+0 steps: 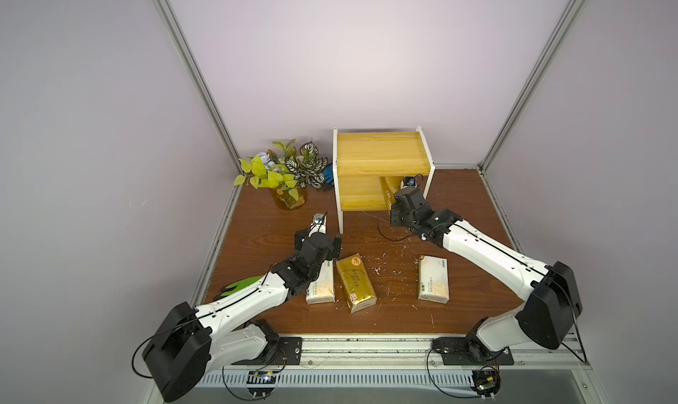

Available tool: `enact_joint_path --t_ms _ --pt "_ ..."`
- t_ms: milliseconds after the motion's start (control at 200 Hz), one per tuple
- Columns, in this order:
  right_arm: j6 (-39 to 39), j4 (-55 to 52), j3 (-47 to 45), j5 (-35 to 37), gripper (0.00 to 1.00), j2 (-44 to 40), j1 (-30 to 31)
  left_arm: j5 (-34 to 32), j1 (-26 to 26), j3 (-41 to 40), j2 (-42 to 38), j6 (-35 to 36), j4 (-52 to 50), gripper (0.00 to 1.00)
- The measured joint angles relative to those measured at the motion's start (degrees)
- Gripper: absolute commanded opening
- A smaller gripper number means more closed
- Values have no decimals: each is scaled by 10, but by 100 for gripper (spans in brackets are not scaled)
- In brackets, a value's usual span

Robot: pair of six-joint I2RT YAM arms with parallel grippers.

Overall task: Place the tissue boxes on the shelf by color
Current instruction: Place a box of tissues on the shelf.

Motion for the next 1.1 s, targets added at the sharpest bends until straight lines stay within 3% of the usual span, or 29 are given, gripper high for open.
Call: enact_joint_path --t_ms 185,345,490,811,1101 --pt "-10 13 16 -1 20 19 -15 5 0 29 23 -1 -9 100" --pt "-16 32 27 0 58 37 -26 5 0 32 24 -2 -12 100" --pt "-19 43 27 2 75 38 -26 5 0 32 24 -2 -16 100" --pt "-1 62 5 -2 92 7 -26 4 0 34 27 -2 -24 100" --pt "15 63 -28 -15 96 -82 -26 4 0 35 26 -2 -35 100"
